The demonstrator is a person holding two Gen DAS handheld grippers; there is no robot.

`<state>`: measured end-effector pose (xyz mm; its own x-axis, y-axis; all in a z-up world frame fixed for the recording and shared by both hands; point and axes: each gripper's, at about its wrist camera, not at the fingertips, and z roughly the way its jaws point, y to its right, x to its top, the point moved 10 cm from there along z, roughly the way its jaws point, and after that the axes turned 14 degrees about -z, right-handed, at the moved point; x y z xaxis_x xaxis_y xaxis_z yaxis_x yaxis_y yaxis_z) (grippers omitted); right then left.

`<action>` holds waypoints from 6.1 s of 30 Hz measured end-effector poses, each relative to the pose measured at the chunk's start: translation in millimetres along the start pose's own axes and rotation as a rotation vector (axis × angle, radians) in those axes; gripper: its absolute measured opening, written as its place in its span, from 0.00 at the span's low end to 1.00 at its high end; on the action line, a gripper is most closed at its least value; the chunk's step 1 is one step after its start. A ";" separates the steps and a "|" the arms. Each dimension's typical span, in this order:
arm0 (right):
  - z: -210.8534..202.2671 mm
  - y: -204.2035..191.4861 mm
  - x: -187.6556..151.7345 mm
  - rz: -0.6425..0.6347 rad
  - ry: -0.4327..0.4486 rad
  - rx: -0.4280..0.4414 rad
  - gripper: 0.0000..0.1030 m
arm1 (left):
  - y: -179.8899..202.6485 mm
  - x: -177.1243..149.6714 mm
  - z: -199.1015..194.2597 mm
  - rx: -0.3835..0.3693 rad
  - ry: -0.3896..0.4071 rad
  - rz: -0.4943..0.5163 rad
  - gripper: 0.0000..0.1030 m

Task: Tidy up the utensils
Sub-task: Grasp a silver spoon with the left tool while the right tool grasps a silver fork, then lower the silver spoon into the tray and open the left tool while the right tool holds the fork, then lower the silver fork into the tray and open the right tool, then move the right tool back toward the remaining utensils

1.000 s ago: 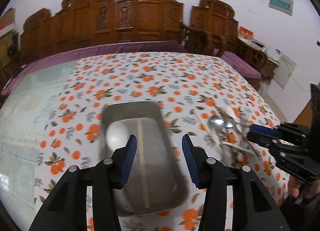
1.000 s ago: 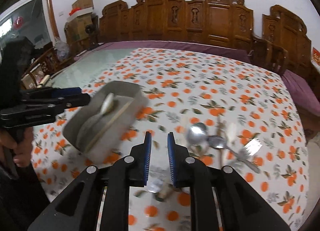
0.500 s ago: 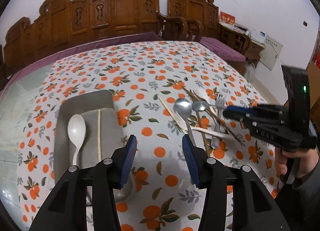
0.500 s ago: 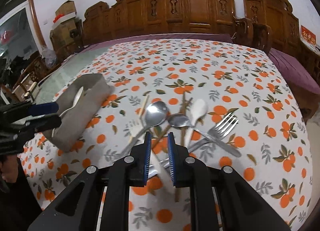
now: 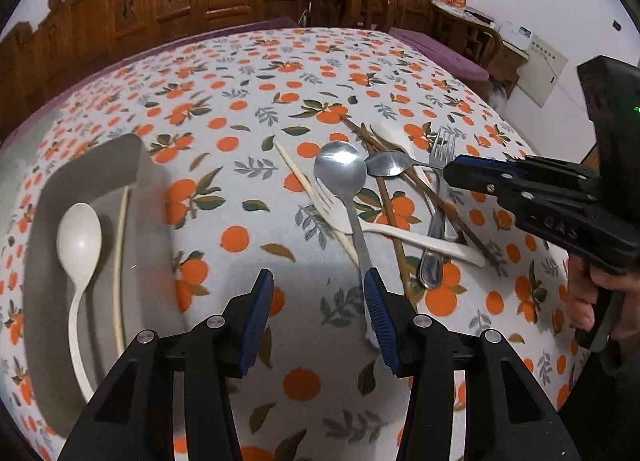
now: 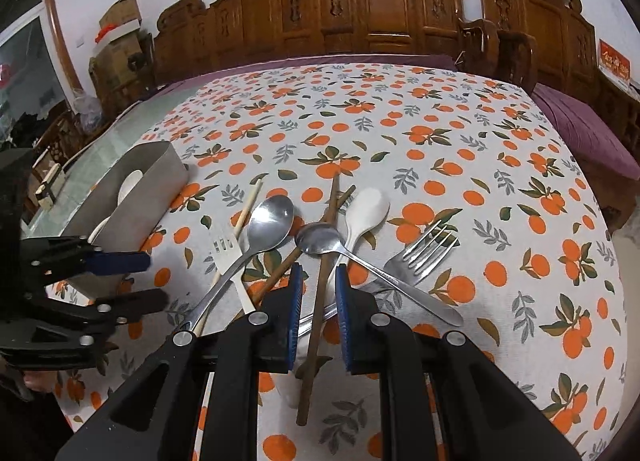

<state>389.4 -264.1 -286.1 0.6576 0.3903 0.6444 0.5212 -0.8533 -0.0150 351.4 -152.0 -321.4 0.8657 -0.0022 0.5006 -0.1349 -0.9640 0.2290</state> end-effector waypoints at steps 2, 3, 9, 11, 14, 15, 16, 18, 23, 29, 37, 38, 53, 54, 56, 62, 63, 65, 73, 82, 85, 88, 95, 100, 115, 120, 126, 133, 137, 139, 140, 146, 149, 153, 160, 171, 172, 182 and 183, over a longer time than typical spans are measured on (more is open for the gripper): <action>0.2 -0.9 0.4 -0.008 -0.001 -0.004 0.18 | 4.5 2.3 6.1 -0.008 -0.009 -0.002 0.42; -0.3 -1.5 1.1 -0.007 0.001 -0.001 0.18 | 6.8 3.5 8.9 -0.007 -0.011 0.003 0.41; -0.4 0.5 3.7 0.007 0.011 0.007 0.18 | 20.7 6.2 29.7 0.014 -0.033 0.034 0.32; -0.9 2.6 3.4 0.017 0.012 0.007 0.18 | 23.1 6.5 35.5 0.025 -0.041 0.040 0.26; -2.2 3.2 4.6 0.023 0.018 0.010 0.18 | 24.6 8.2 38.4 0.056 -0.036 0.045 0.23; -2.3 2.5 5.1 0.022 0.019 0.011 0.18 | 25.3 8.7 38.8 0.060 -0.035 0.048 0.21; -2.1 2.0 5.2 0.021 0.018 0.011 0.18 | 25.8 8.9 39.4 0.066 -0.035 0.052 0.21; -1.9 0.8 6.0 0.018 0.018 0.014 0.18 | 25.9 9.5 40.2 0.086 -0.030 0.060 0.17; 0.2 -1.9 6.0 0.011 0.013 0.018 0.18 | 24.3 11.2 35.4 0.071 -0.021 0.046 0.06; 1.4 -8.6 7.6 0.003 0.017 0.038 0.18 | 22.6 15.3 20.8 0.059 0.012 0.056 0.06; 13.0 -43.2 5.7 -0.062 -0.016 0.144 0.18 | 12.4 18.8 -3.4 0.038 0.054 0.054 0.06; 14.6 -47.2 5.0 -0.072 -0.021 0.150 0.18 | 9.7 20.2 -6.1 0.032 0.063 0.045 0.06; 39.8 -75.8 -3.5 -0.190 -0.108 0.155 0.25 | -6.3 36.0 -44.5 -0.025 0.147 -0.008 0.06; 40.2 -77.3 -4.5 -0.200 -0.111 0.152 0.25 | -5.0 36.1 -47.0 -0.029 0.151 -0.005 0.06; 42.0 -79.8 -6.1 -0.223 -0.118 0.141 0.25 | -3.0 36.6 -51.6 -0.036 0.159 -0.002 0.06; 43.5 -79.9 -6.6 -0.254 -0.126 0.111 0.07 | -3.7 40.8 -67.7 -0.034 0.193 0.004 0.06; 43.1 -78.7 -6.6 -0.245 -0.125 0.113 0.07 | -4.9 41.8 -71.5 -0.030 0.201 0.005 0.06; 41.0 -76.7 -5.2 -0.234 -0.116 0.111 0.07 | -7.4 43.1 -77.9 -0.028 0.211 0.002 0.06; 13.5 -72.1 17.4 -0.181 -0.009 0.083 0.07 | -31.9 46.2 -108.1 0.002 0.264 -0.031 0.06; -3.2 -67.9 30.1 -0.133 0.046 0.023 0.07 | -74.4 43.3 -120.9 0.057 0.281 -0.089 0.06; -3.9 -66.7 31.5 -0.121 0.050 0.018 0.07 | -89.3 43.8 -118.7 0.088 0.281 -0.104 0.06; -3.3 -65.6 31.6 -0.112 0.048 0.017 0.07 | -105.3 43.5 -111.6 0.112 0.269 -0.127 0.06; -3.5 -70.3 29.5 -0.105 0.044 0.030 0.07 | -134.4 38.2 -89.6 0.155 0.228 -0.175 0.06; -6.1 -72.8 28.4 -0.092 0.046 0.042 0.07 | -147.6 31.6 -69.0 0.182 0.182 -0.190 0.06; -21.5 -107.9 41.5 -0.144 0.078 0.073 0.07 | -152.9 27.3 -49.1 0.182 0.135 -0.198 0.06; -22.1 -116.4 47.4 -0.136 0.083 0.083 0.07 | -151.2 26.1 -45.7 0.171 0.121 -0.193 0.06; -21.4 -121.2 53.7 -0.111 0.079 0.094 0.07 | -149.4 32.1 -51.2 0.163 0.135 -0.195 0.07; -22.1 -133.3 73.3 -0.088 0.090 0.123 0.07 | -157.3 45.0 -78.0 0.152 0.179 -0.204 0.07; -15.3 -148.6 90.9 -0.061 0.102 0.159 0.07 | -168.9 50.9 -93.1 0.164 0.203 -0.212 0.14; -10.5 -158.9 100.3 -0.055 0.107 0.171 0.07 | -176.6 53.9 -101.9 0.181 0.224 -0.214 0.20; -8.3 -164.0 104.5 -0.054 0.109 0.177 0.07 | -179.7 54.7 -105.6 0.185 0.230 -0.215 0.21; 10.8 -195.7 129.7 -0.047 0.104 0.210 0.07 | -199.1 56.8 -120.9 0.200 0.257 -0.225 0.42; 22.5 -205.8 137.0 -0.036 0.094 0.215 0.07 | -209.5 59.7 -129.1 0.201 0.276 -0.238 0.63; 40.6 -215.9 138.0 -0.024 0.066 0.211 0.08 | -225.3 63.8 -138.9 0.218 0.301 -0.260 0.74; 70.2 -225.4 127.5 -0.003 0.008 0.196 0.08 | -244.3 67.4 -147.0 0.218 0.313 -0.302 0.79; 69.2 -228.2 119.6 -0.032 0.000 0.220 0.08 | -238.8 67.4 -145.5 0.226 0.311 -0.287 0.79; 64.8 -225.3 120.4 -0.043 0.009 0.215 0.08 | -236.4 67.3 -145.3 0.222 0.310 -0.285 0.79; -1.5 -159.1 101.2 -0.117 0.068 0.097 0.20 | -193.9 66.4 -136.7 0.170 0.302 -0.238 0.79; -7.3 -150.8 97.0 -0.116 0.071 0.083 0.22 | -186.5 65.9 -134.4 0.159 0.298 -0.234 0.79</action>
<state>370.7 -100.1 -215.8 0.5518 0.4567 0.6978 0.6365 -0.7712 0.0014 368.8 63.4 -218.8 0.6838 0.2765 0.6753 0.1452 -0.9585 0.2454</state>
